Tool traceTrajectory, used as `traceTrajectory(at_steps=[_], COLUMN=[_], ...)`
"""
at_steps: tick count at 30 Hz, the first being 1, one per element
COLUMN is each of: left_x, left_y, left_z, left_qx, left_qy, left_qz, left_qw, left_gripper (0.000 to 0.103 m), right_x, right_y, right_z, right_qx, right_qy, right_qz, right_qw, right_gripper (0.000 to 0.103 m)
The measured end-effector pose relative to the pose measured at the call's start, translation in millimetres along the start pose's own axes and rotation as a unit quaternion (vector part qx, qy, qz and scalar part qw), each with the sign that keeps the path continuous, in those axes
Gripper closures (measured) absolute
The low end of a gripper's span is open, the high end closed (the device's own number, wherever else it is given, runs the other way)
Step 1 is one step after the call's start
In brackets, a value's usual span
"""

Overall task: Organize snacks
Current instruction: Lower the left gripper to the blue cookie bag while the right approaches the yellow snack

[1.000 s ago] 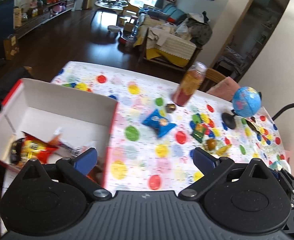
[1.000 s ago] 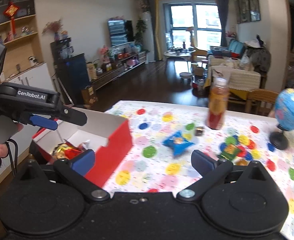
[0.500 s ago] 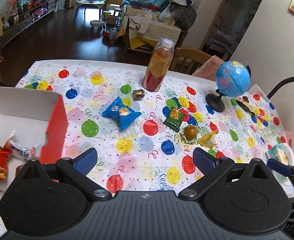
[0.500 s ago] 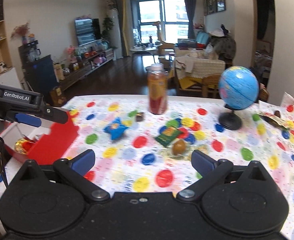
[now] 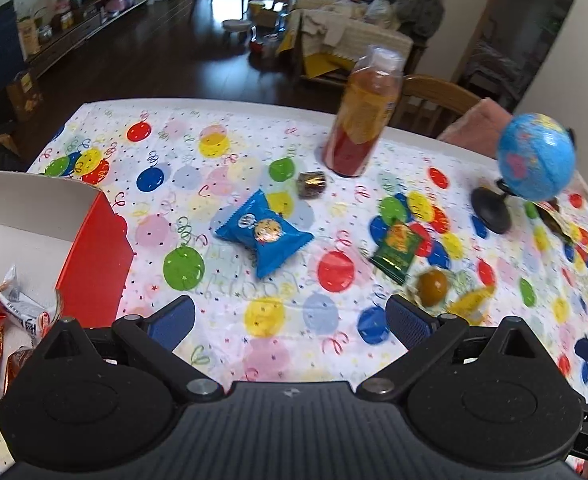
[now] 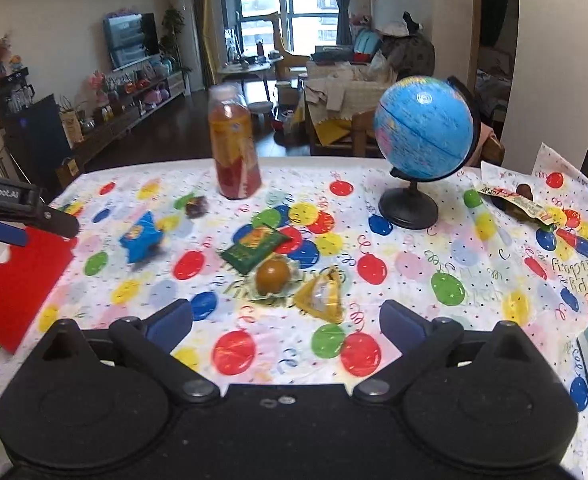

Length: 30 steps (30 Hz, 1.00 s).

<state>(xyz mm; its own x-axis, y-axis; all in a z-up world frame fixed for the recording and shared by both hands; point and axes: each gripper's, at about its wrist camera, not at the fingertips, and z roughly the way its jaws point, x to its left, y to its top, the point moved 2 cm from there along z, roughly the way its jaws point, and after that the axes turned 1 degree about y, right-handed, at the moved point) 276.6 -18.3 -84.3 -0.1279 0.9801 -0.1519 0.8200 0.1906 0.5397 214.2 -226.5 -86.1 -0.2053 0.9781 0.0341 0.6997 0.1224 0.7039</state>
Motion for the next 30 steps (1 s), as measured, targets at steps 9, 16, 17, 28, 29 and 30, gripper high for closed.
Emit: traceTrajectory(at_steps=[9, 16, 17, 28, 29, 30], left_x=[9.2, 14.9, 15.7, 28.9, 30.2, 31.1], left_y=[29.4, 52.1, 55.1, 73.4, 73.7, 73.4], left_z=[62.6, 100.5, 105.1, 151.6, 154.1, 156.4], left_qx=[0.045, 0.063, 0.066, 0.108, 0.11, 0.112], left_qy=[0.031, 0.04, 0.042, 0.043, 0.045, 0.046], left_qz=[-0.03, -0.061, -0.065, -0.126, -0.131, -0.133], left_qw=[0.9981, 0.9953, 0.9948, 0.9852, 0.9843, 0.9837], left_gripper=[0.001, 0.001, 0.001, 0.002, 0.002, 0.002], right_x=[-18.2, -28.2, -29.3, -31.6, -30.9, -30.2], right_y=[8.4, 9.8, 9.6, 7.5, 7.4, 7.3], right_z=[50.2, 84.4, 88.4, 118.7, 120.3, 121.7], right_qx=[0.03, 0.048, 0.051, 0.07, 0.07, 0.071], right_qy=[0.007, 0.006, 0.006, 0.018, 0.018, 0.019], right_qz=[0.009, 0.011, 0.011, 0.015, 0.013, 0.011], right_qw=[0.999, 0.999, 0.999, 0.997, 0.997, 0.997], right_gripper=[0.011, 0.019, 0.02, 0.03, 0.032, 0.033])
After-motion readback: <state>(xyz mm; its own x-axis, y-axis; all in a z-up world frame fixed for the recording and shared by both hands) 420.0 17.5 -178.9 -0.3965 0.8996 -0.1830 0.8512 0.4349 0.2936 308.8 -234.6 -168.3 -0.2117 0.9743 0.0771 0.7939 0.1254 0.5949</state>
